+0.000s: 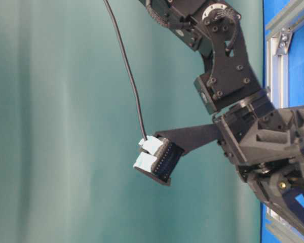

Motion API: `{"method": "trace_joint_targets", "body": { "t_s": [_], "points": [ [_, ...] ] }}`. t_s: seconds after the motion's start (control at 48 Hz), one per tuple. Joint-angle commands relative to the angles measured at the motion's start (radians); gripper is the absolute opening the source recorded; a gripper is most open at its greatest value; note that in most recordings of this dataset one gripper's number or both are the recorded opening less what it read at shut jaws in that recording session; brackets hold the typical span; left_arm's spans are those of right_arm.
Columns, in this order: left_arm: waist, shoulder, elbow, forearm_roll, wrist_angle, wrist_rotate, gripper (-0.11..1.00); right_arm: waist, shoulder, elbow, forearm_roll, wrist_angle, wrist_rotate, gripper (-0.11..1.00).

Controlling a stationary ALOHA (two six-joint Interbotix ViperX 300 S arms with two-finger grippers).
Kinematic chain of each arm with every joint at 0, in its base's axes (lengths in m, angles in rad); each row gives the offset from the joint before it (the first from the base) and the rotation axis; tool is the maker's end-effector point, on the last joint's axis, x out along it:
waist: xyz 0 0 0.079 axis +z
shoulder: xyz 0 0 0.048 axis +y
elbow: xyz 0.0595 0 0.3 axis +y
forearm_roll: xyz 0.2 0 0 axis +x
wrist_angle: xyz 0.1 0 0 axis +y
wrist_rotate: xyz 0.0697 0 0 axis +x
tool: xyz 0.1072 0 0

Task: Insert the wire through the string loop located on the left side.
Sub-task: 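Close the left gripper on the plug emerging from the loop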

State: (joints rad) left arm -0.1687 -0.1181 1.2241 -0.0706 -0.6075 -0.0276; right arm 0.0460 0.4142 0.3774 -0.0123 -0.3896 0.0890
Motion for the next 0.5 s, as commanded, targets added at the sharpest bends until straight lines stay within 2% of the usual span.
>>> {"method": "trace_joint_targets", "body": {
  "t_s": [0.0,0.48],
  "points": [
    [-0.005,-0.003,-0.015,0.000,-0.011,0.000,0.89,-0.003,-0.020,-0.020,-0.002,-0.003,0.000,0.00],
    [-0.003,-0.009,-0.009,0.000,-0.011,0.000,0.89,-0.003,-0.020,-0.020,0.000,-0.003,-0.002,0.00]
  ]
}}
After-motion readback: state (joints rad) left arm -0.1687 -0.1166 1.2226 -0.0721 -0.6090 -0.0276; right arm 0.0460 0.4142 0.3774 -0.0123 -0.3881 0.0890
